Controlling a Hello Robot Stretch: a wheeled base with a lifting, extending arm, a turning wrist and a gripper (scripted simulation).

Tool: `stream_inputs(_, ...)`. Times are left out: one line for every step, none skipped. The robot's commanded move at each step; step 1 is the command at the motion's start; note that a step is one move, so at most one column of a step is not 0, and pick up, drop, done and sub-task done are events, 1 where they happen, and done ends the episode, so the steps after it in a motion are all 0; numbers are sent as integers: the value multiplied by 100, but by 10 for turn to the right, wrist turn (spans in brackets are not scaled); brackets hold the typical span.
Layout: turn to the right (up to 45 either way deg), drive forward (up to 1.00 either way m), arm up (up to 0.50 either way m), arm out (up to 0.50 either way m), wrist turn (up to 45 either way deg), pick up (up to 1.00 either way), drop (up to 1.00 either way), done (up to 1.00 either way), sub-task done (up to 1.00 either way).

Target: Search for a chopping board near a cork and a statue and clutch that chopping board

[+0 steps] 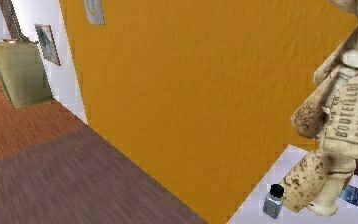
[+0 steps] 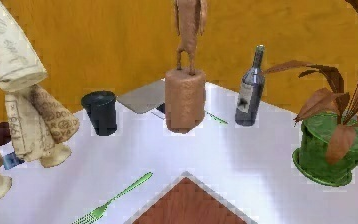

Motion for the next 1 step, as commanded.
stream_inputs(0,0,38,0,0,0,0,0,0)
